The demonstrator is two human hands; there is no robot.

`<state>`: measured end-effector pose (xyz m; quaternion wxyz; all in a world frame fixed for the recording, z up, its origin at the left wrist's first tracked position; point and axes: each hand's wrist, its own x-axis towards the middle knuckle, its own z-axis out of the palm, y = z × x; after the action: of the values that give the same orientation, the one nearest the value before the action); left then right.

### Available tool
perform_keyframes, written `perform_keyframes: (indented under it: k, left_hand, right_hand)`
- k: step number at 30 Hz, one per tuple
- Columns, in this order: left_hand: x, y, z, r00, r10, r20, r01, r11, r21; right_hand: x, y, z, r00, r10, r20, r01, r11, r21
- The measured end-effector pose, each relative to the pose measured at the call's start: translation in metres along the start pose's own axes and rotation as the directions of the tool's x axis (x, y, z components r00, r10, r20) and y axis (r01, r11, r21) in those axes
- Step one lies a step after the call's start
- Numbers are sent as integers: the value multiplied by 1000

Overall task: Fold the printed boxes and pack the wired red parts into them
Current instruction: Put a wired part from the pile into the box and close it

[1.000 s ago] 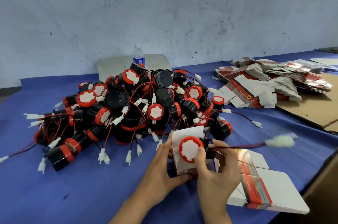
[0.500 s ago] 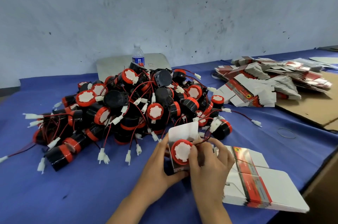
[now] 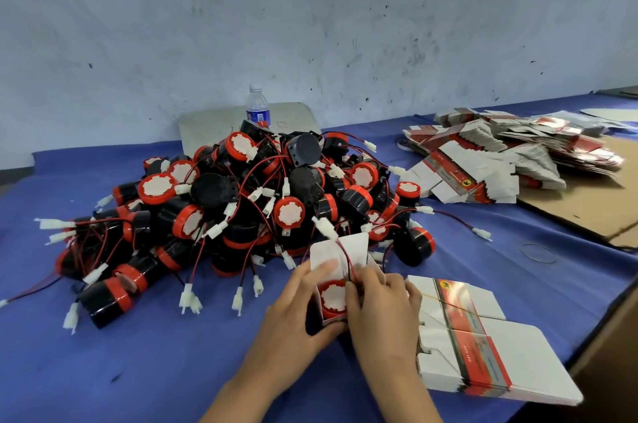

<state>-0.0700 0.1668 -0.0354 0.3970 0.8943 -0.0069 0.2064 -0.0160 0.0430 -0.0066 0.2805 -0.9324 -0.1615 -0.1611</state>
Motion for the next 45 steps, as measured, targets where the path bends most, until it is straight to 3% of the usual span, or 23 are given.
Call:
perform_keyframes:
  k: [3,7,11,14,16,23,27,29,31,37,39,41,43,45]
  left_hand:
    - [-2,7,1,999,51,12,-52,992,112]
    - [-2,15,8,999,20,-40,-11,975,220]
    - [0,17,12,999,-22,-48,30,985,170]
    - [1,18,13,998,-31,-61,41,983,179]
    - [-2,17,13,996,-44,-71,57,981,187]
    - [4,12,12,997,-34,-64,46,978,201]
    - [2,11,12,997,-25,-69,39,976,216]
    - [1,11,12,998,-19,-67,34,974,223]
    - [2,11,12,998,-15,-68,30,974,222]
    - [1,10,14,998,-2,-70,17,976,218]
    - [0,9,14,997,-1,-73,18,973,228]
    - [0,9,15,997,-1,-82,20,974,228]
    - [1,11,15,996,-8,-87,27,974,223]
    - [1,12,16,996,-4,-91,23,978,206]
  right_hand:
    - [15,1,-5,993,-27,112,34,997,-64]
    - [12,-3,-10,985,-120,123,131,988,-84]
    - [12,-5,-20,967,-187,-174,219,958,185]
    - [21,-1,-36,974,-144,-177,213,850,481]
    - [25,3,-46,963,-184,-198,261,823,505]
    - [39,34,-54,954,-195,-227,280,851,444]
    - [39,28,-45,936,-348,-52,345,877,334]
    - [41,27,-39,933,-355,49,343,924,170]
    - [41,29,-35,936,-353,6,353,936,1]
    - [32,32,-25,857,-503,-115,485,861,-154]
    - [34,29,-25,877,-480,-22,466,862,-200]
    - [40,32,-25,908,-385,166,416,872,-256]
    - [46,38,-28,890,-289,352,388,887,-251]
    - [48,34,-32,862,-260,435,376,904,-204]
